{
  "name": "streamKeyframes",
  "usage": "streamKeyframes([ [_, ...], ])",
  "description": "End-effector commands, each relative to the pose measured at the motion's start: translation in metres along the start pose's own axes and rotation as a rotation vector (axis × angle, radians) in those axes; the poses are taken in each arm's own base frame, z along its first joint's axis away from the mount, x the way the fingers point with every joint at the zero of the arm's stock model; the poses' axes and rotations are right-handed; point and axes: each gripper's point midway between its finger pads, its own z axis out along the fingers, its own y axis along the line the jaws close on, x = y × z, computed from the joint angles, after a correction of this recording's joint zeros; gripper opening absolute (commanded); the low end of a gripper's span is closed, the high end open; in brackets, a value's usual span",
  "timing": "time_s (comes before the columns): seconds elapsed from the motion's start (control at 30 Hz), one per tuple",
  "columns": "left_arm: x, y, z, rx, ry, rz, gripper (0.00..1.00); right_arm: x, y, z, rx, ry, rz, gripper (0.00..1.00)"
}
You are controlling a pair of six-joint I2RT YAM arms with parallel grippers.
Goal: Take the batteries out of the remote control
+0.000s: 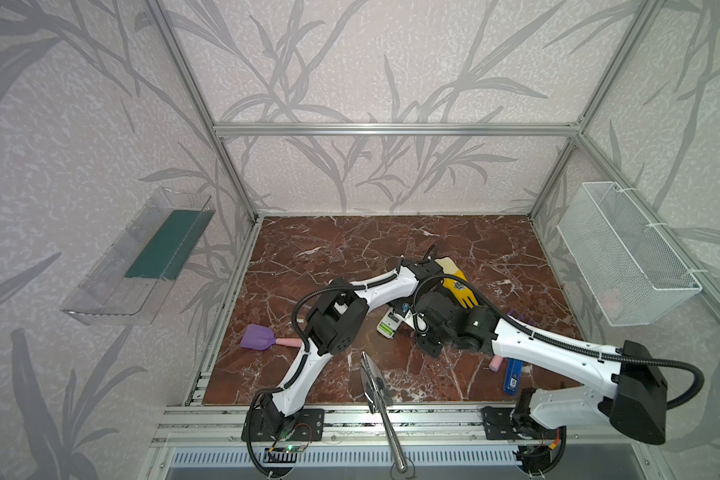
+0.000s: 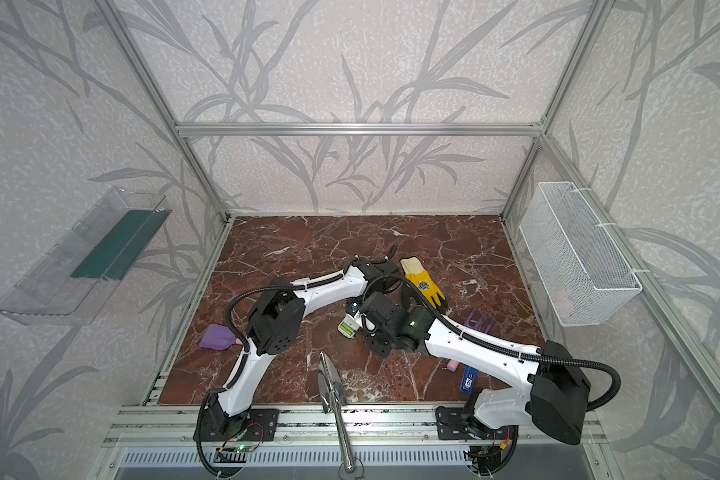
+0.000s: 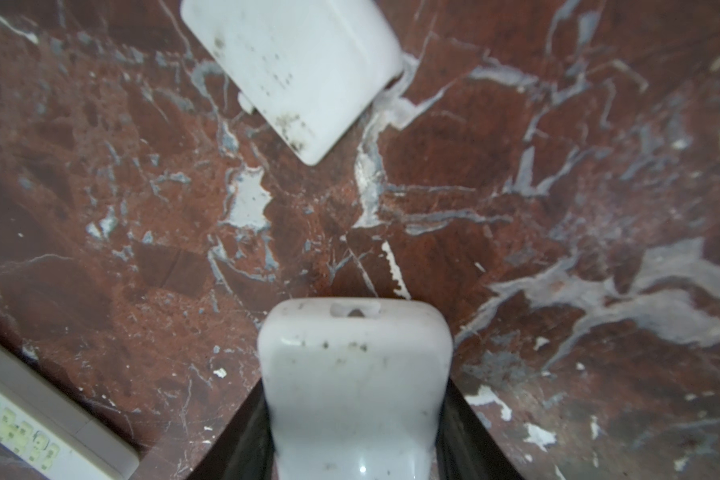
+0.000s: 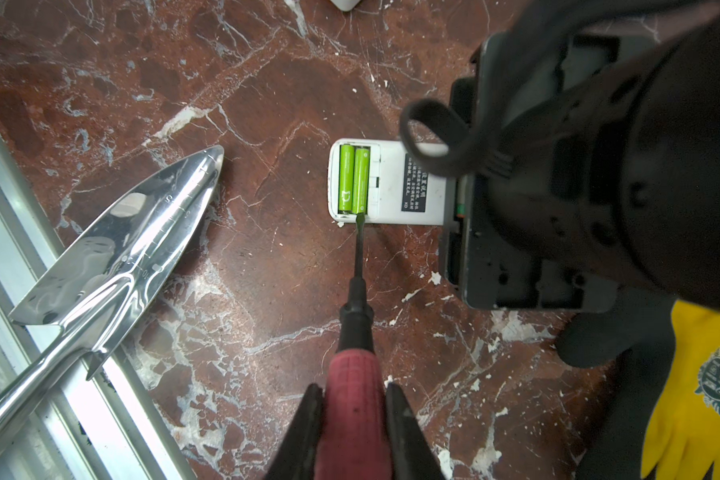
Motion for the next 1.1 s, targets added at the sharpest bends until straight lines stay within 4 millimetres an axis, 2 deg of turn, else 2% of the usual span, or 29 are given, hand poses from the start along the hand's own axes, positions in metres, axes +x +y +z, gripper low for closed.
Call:
streamKeyframes([
  [0.0, 0.024, 0.011, 0.029, -0.089, 0.113, 0.009, 0.18, -0.005, 0.001, -0.009, 0.0, -0.009, -0.012, 0.0],
  [0.6, 0.026, 0.008, 0.031, -0.117, 0.117, 0.023, 0.17, -0.009, 0.004, 0.003, -0.02, 0.062, -0.016, 0.0],
  [0.73, 0.027, 0.004, 0.033, -0.103, 0.124, 0.026, 0.14, -0.013, 0.007, 0.008, -0.041, 0.073, -0.015, 0.0],
  [0.93, 0.03, -0.004, 0.038, -0.07, 0.141, 0.03, 0.12, -0.022, 0.013, 0.018, -0.068, 0.016, 0.011, 0.0],
  [1.07, 0.032, -0.008, 0.041, -0.052, 0.148, 0.033, 0.11, -0.02, 0.016, 0.024, -0.082, -0.053, 0.045, 0.0],
])
